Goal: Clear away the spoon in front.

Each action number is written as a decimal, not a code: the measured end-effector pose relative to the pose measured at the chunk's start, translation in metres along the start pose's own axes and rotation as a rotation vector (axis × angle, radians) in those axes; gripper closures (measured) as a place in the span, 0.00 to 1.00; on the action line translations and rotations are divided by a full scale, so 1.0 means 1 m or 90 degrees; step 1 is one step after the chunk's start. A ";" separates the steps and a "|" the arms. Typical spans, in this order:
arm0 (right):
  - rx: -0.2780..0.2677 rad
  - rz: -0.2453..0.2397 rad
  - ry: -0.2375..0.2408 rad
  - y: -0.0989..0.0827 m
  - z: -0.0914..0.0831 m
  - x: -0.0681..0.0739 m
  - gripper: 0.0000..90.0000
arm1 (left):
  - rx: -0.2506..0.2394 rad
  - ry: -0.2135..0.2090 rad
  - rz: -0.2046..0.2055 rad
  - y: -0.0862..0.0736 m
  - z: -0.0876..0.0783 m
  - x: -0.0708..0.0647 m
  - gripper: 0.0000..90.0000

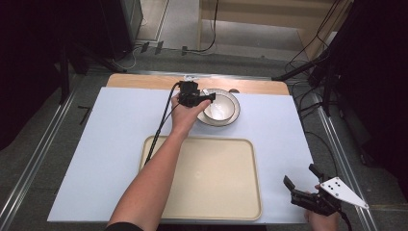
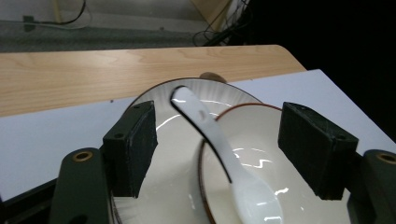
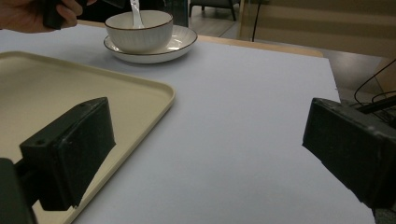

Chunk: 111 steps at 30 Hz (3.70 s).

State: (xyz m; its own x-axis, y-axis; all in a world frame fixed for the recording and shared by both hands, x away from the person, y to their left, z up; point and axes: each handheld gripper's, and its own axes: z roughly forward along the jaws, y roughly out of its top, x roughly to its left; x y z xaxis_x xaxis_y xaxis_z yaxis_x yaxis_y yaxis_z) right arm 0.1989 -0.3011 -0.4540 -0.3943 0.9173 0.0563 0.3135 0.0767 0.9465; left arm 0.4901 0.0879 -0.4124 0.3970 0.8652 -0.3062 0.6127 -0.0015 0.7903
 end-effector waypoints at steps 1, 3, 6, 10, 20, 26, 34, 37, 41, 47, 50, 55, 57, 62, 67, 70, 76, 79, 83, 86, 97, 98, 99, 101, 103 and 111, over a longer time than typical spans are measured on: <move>0.000 0.001 0.000 0.000 0.000 0.000 0.03 | 0.001 0.005 -0.006 0.000 0.001 0.002 0.33; -0.001 0.001 0.000 0.000 0.000 0.000 0.03 | 0.002 0.006 -0.020 -0.001 0.004 0.007 0.34; 0.002 0.001 0.000 -0.001 0.000 0.000 0.03 | 0.001 -0.001 -0.029 0.000 0.007 0.010 0.41; 0.004 0.000 0.002 -0.001 0.002 0.000 0.03 | 0.011 -0.023 -0.021 0.001 0.012 0.007 0.50; 0.008 -0.004 0.003 -0.002 0.002 0.001 0.03 | 0.044 -0.035 -0.048 0.001 0.022 0.008 0.73; 0.007 -0.001 0.003 -0.001 0.002 0.001 0.03 | 0.025 -0.057 -0.057 0.003 0.019 0.007 0.88; 0.009 -0.003 0.004 -0.002 0.003 0.001 0.03 | -0.009 -0.094 -0.070 0.009 0.011 0.004 0.96; 0.009 -0.003 0.009 -0.001 0.002 0.001 0.03 | -0.008 -0.100 -0.061 0.010 0.008 0.004 0.96; 0.010 -0.005 0.011 -0.002 0.003 0.001 0.03 | -0.019 -0.102 -0.054 0.013 0.002 0.004 0.96; 0.011 -0.006 0.011 -0.002 0.005 0.002 0.03 | -0.041 -0.112 -0.047 0.021 -0.011 0.005 0.96; 0.012 -0.008 0.011 -0.002 0.005 0.003 0.03 | -0.048 -0.117 -0.043 0.023 -0.021 0.006 0.96; 0.016 -0.009 0.012 -0.003 0.005 0.003 0.03 | -0.065 -0.132 -0.045 0.026 -0.036 0.008 0.96; 0.017 -0.009 0.010 -0.003 0.005 0.003 0.03 | -0.071 -0.134 -0.042 0.027 -0.043 0.009 0.96; 0.017 -0.012 0.009 -0.002 0.006 0.005 0.03 | -0.076 -0.133 -0.037 0.028 -0.057 0.015 0.96; 0.020 -0.017 0.010 -0.003 0.007 0.005 0.03 | -0.079 -0.129 -0.038 0.021 -0.068 0.024 0.96; 0.020 -0.018 0.010 -0.002 0.007 0.006 0.03 | -0.082 -0.128 -0.044 0.017 -0.076 0.030 0.96; 0.023 -0.022 0.012 -0.003 0.008 0.008 0.03 | -0.083 -0.131 -0.040 0.008 -0.088 0.040 0.96; 0.024 -0.024 0.011 -0.003 0.008 0.009 0.03 | -0.086 -0.133 -0.048 0.003 -0.096 0.045 0.96; 0.027 -0.029 0.012 -0.003 0.009 0.011 0.03 | -0.091 -0.133 -0.047 -0.002 -0.104 0.050 0.96; 0.029 -0.029 0.012 -0.003 0.010 0.012 0.03 | -0.093 -0.132 -0.046 -0.006 -0.110 0.053 0.96; 0.030 -0.034 0.011 -0.003 0.010 0.014 0.03 | -0.091 -0.119 -0.016 -0.027 -0.132 0.058 0.96; 0.029 -0.034 0.011 -0.003 0.010 0.014 0.02 | -0.092 -0.119 -0.015 -0.029 -0.134 0.058 0.96; 0.029 -0.033 0.010 -0.003 0.010 0.014 0.03 | -0.090 -0.120 -0.016 -0.031 -0.136 0.059 0.96; 0.030 -0.033 0.009 -0.003 0.010 0.014 0.03 | -0.090 -0.118 -0.015 -0.036 -0.140 0.060 0.96; 0.029 -0.033 0.009 -0.003 0.010 0.015 0.03 | -0.090 -0.121 -0.015 -0.041 -0.144 0.061 0.96; 0.031 -0.035 0.011 -0.002 0.011 0.017 0.03 | -0.096 -0.128 -0.027 -0.056 -0.160 0.067 0.96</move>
State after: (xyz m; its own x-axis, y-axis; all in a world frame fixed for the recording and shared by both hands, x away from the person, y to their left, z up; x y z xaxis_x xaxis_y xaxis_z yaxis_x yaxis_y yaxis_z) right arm 0.2008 -0.2817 -0.4587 -0.4272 0.9041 0.0114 0.3331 0.1456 0.9316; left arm 0.3731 0.2266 -0.3924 0.5101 0.7460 -0.4280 0.5292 0.1200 0.8399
